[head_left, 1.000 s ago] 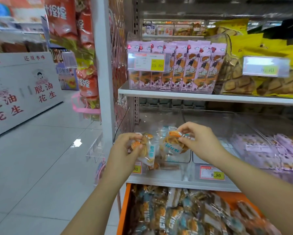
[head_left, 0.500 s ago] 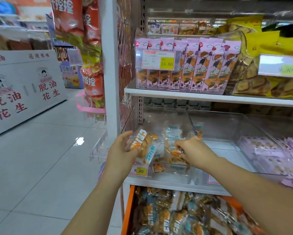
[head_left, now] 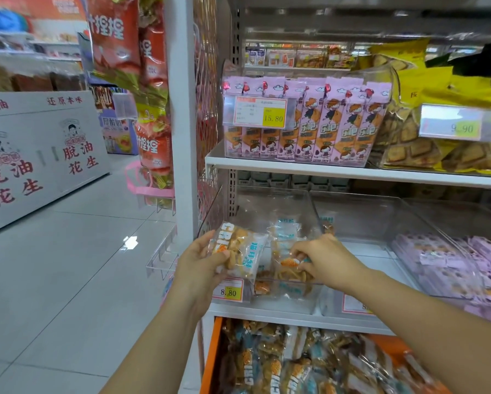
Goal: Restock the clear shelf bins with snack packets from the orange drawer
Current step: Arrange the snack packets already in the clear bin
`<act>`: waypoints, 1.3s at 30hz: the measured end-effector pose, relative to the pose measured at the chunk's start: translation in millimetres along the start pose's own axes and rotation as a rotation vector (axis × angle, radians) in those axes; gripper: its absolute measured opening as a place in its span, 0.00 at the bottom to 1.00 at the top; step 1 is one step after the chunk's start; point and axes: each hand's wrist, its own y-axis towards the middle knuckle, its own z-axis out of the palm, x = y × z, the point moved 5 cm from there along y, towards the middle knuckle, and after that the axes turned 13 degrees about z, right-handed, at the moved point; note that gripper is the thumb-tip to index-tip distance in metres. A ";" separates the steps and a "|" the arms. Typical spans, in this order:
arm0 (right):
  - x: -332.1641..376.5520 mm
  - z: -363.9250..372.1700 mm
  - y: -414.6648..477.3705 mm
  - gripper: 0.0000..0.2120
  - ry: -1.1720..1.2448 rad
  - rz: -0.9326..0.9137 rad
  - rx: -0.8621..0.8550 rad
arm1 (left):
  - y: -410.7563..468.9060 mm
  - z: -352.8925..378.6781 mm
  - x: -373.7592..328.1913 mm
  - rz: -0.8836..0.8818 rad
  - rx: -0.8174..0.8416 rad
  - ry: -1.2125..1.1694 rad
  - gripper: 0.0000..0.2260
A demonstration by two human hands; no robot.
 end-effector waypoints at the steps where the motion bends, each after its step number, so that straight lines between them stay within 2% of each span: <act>1: -1.4 -6.6 -0.6 0.10 0.047 0.019 -0.022 | 0.8 -1.4 -1.1 0.023 -0.014 0.046 0.20; 5: -11.1 -40.5 -6.9 0.14 0.305 0.122 -0.133 | 2.6 -6.2 -8.6 0.111 -0.042 0.129 0.18; 9: -16.2 -67.0 -18.6 0.23 0.533 0.181 -0.272 | 0.7 -7.3 -5.0 0.039 -0.065 -0.003 0.12; 11: -16.0 -68.3 -23.9 0.18 0.679 0.218 -0.269 | 0.1 -7.0 0.5 -0.019 -0.089 -0.086 0.08; 13: -16.1 -60.8 -28.1 0.12 0.926 0.296 -0.213 | -1.4 -3.9 4.9 -0.053 -0.089 -0.127 0.08; 16: -6.0 -43.0 -34.9 0.12 1.289 0.404 -0.035 | -5.7 4.2 7.6 -0.065 -0.029 -0.115 0.04; 20: 16.6 -27.4 -46.2 0.11 1.603 0.470 0.106 | -9.3 10.0 8.5 -0.049 -0.034 -0.088 0.06; 23: 35.7 -8.3 -57.2 0.10 1.741 0.532 0.214 | -13.1 14.8 7.2 -0.034 -0.020 -0.075 0.05; 25: 46.1 3.7 -61.7 0.12 1.759 0.555 0.266 | -18.0 21.2 6.1 -0.046 0.035 -0.107 0.10; 29: 48.1 0.7 -59.8 0.13 1.664 0.559 0.223 | -24.6 27.2 1.0 -0.064 0.128 -0.133 0.24; 33: 42.5 -9.7 -55.7 0.15 1.545 0.517 0.210 | -31.2 35.6 -9.4 -0.129 0.329 -0.253 0.18; 35: 42.5 -14.6 -59.7 0.14 1.417 0.487 0.186 | -31.4 35.3 -7.5 -0.115 0.346 -0.138 0.20; 37: 47.4 -20.3 -65.4 0.13 1.268 0.393 0.160 | -30.4 32.2 -5.4 -0.037 0.302 0.100 0.28; 39: 50.9 -26.7 -69.5 0.13 1.135 0.307 0.133 | -30.1 32.2 -8.4 0.066 0.281 0.216 0.26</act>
